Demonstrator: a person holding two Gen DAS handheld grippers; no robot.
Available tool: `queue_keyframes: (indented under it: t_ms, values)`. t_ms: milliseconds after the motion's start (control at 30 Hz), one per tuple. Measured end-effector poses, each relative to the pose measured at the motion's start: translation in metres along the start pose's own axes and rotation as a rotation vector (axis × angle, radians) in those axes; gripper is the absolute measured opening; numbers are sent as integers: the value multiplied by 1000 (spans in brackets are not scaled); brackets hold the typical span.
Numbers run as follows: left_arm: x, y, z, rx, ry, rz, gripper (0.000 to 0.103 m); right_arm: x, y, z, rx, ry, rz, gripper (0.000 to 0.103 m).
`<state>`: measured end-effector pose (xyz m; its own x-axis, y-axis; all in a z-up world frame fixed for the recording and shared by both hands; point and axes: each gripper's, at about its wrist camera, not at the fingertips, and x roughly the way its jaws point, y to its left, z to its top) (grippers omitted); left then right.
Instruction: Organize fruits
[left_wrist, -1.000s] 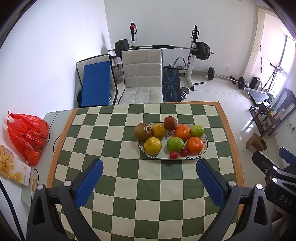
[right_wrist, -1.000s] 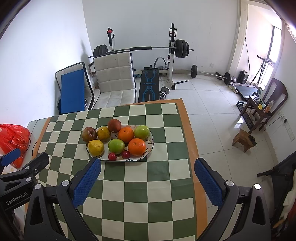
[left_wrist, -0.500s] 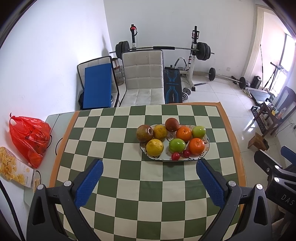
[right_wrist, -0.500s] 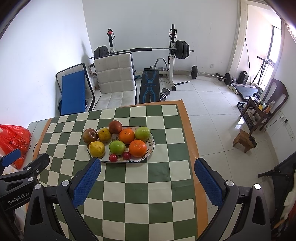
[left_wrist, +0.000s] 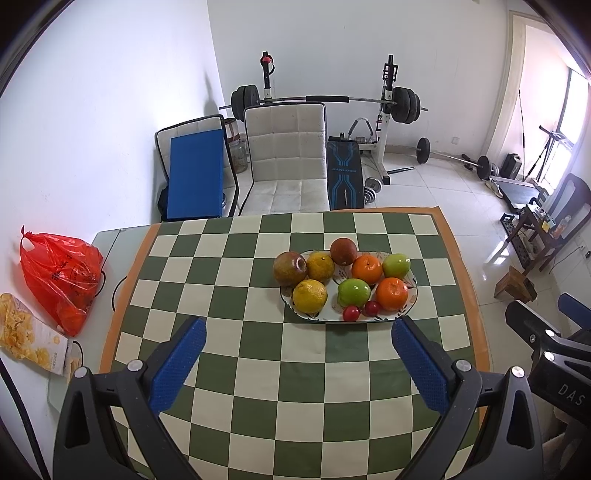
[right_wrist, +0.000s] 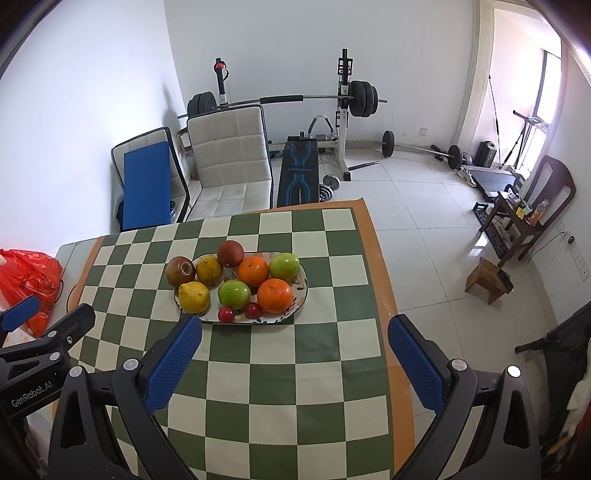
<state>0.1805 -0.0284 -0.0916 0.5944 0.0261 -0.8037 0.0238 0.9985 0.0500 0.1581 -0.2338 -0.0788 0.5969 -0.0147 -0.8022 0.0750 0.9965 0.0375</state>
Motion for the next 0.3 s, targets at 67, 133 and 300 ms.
queue_keyframes:
  t_ms: [67,133,300]
  values:
    - [-1,0,1,1,0,0,103,0,0,0,-1,-1,0,103]
    - [-1,0,2,2,-2,0,103,-1,0,0,1,0,3,103]
    - [-3,1,6,-4,-5,-5,103,-1,0,4,7,2,8,103]
